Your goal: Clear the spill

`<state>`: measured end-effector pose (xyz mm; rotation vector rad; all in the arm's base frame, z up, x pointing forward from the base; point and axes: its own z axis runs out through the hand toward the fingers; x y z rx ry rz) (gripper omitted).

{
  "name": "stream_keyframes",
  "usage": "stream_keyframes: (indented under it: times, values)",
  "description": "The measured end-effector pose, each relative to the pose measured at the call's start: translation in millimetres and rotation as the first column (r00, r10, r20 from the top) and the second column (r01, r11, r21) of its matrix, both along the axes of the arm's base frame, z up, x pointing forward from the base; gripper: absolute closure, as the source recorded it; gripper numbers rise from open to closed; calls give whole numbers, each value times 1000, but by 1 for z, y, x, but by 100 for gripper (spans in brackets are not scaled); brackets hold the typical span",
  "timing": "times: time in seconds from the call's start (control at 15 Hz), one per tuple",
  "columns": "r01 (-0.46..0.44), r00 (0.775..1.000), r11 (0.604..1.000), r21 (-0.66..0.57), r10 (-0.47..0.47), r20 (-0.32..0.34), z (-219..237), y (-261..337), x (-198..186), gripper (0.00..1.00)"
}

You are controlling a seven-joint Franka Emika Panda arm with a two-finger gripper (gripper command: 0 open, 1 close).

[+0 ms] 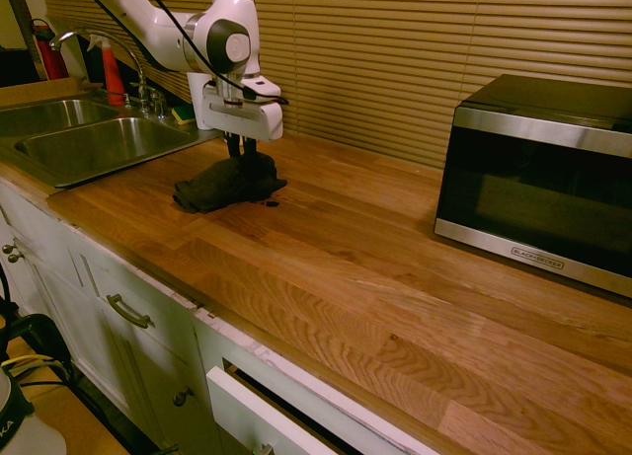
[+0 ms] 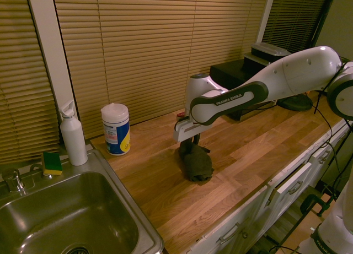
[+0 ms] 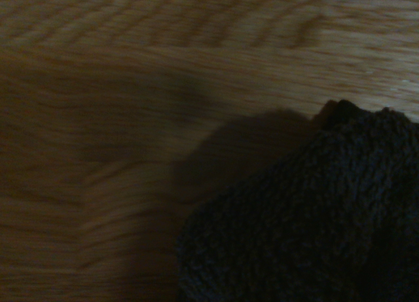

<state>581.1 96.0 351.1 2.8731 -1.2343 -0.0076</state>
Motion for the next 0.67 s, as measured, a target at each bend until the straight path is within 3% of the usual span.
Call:
stream_keyframes:
  times: [0.67]
  values:
    - [95, 996, 996, 3, -95, 2, 2, -114, -2, 100]
